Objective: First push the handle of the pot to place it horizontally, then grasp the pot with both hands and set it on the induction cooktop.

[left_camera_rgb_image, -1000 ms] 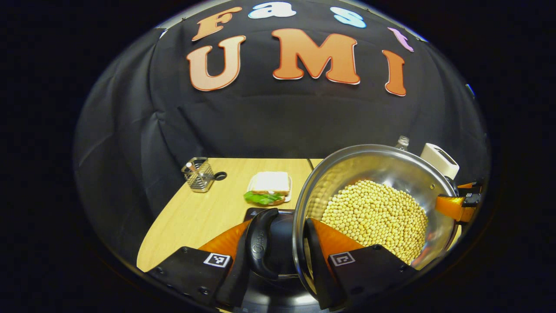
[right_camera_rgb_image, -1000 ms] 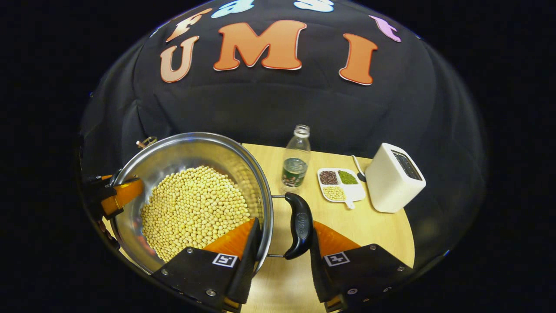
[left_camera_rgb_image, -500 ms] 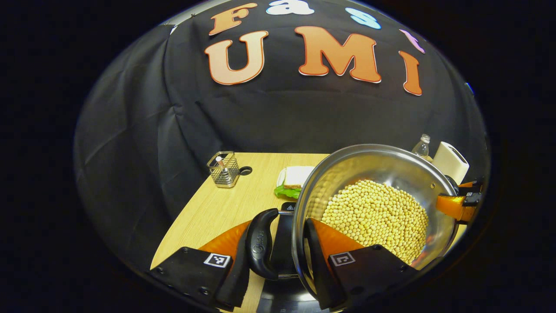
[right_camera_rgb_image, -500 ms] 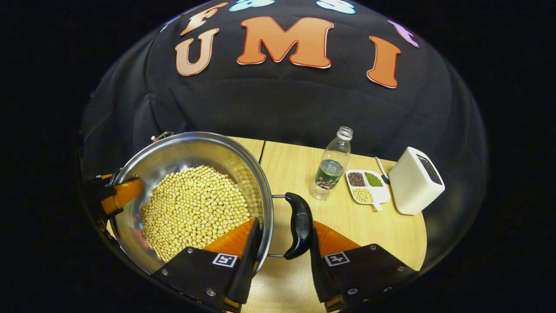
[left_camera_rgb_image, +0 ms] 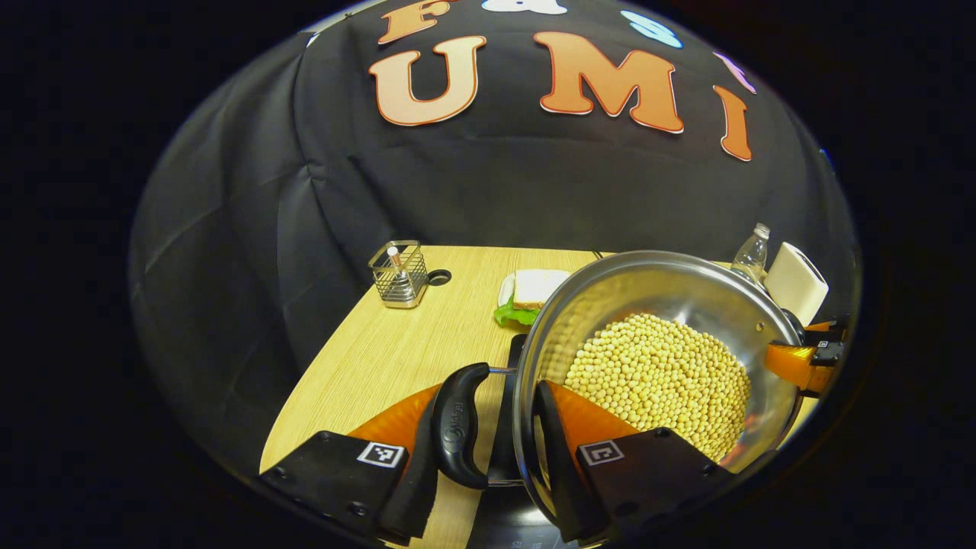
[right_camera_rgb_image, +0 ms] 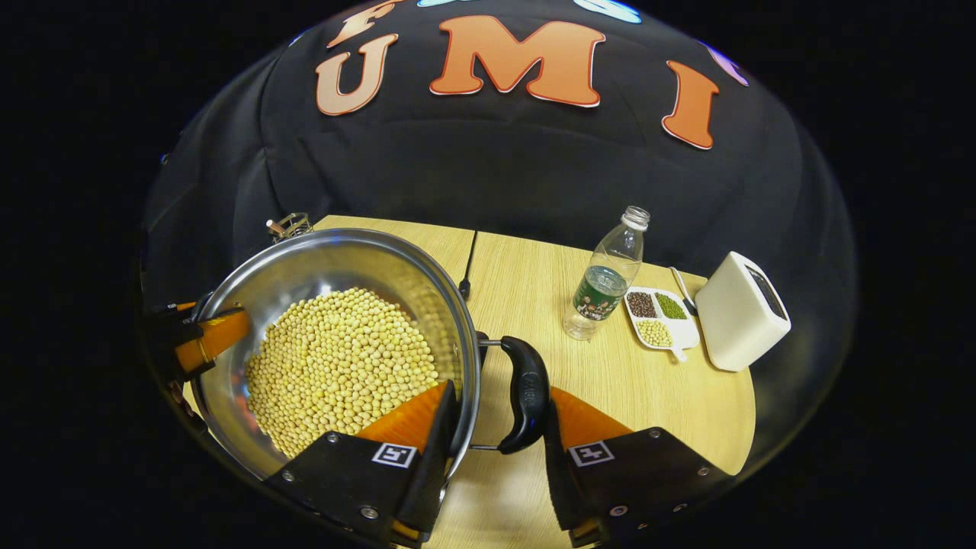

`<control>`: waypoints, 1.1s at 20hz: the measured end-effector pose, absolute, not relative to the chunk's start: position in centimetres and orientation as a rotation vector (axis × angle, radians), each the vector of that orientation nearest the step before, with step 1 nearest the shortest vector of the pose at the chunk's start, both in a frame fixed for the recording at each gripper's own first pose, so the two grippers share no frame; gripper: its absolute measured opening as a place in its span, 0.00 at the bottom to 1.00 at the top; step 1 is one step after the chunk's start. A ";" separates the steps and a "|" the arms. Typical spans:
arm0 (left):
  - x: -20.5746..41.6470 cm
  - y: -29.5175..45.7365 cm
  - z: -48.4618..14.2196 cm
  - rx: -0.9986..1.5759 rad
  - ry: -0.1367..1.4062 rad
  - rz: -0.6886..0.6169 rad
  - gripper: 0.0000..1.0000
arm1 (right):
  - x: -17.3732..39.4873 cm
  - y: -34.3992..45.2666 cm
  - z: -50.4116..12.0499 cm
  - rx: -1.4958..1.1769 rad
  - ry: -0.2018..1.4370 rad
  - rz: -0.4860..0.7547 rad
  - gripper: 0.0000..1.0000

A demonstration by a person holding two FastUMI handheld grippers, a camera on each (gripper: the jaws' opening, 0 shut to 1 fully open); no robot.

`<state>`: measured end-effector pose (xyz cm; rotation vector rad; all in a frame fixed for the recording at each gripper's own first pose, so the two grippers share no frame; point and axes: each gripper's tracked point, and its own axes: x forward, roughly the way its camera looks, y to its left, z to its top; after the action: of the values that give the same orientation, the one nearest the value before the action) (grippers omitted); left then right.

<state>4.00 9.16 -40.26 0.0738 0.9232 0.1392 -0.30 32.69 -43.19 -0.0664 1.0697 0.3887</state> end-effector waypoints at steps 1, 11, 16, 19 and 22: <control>4.0 9.2 -40.3 0.071 0.931 0.140 0.69 | -0.5 32.8 -43.4 -0.068 1.074 0.391 0.58; 4.2 9.2 -40.4 0.062 0.988 0.139 0.69 | -2.0 33.8 -46.6 -0.071 1.139 0.381 0.58; 4.1 9.2 -40.4 0.057 1.014 0.146 0.69 | -2.5 34.2 -47.9 -0.061 1.161 0.373 0.58; 4.0 9.1 -40.6 0.039 1.010 0.144 0.69 | -2.1 34.2 -47.8 -0.069 1.144 0.367 0.60; 4.0 9.3 -40.9 0.067 1.008 0.136 0.76 | -2.5 34.2 -48.1 -0.090 1.148 0.387 0.67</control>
<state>3.99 9.27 -40.92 0.0667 1.0080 0.1356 -2.53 34.22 -48.08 -0.0902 1.1476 0.3874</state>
